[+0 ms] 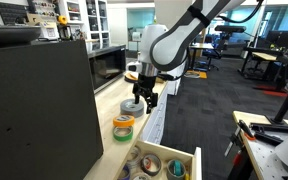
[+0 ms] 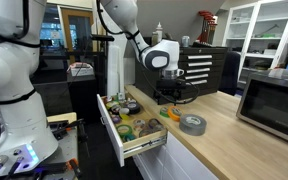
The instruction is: Put the orange masking tape in the drawer
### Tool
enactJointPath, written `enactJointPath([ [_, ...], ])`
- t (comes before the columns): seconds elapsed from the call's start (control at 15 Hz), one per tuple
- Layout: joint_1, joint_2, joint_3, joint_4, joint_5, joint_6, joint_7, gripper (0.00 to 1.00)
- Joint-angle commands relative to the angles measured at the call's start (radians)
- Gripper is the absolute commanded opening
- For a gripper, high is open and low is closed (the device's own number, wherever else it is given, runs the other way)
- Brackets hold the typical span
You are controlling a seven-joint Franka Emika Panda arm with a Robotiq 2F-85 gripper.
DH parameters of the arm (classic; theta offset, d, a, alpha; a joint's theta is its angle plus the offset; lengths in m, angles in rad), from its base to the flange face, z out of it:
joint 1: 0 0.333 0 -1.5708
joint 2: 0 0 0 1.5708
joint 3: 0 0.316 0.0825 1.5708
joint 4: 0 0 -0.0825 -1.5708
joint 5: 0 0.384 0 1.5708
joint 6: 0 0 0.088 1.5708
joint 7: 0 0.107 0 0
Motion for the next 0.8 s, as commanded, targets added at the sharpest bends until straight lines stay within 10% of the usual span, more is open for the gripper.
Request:
enactJointPath([
  [0.0, -0.035, 0.098, 0.049, 0.093, -0.014, -0.04, -0.067, 1.0],
  [0.73, -0.026, 0.295, 0.082, 0.352, -0.094, -0.187, -0.121, 1.0],
])
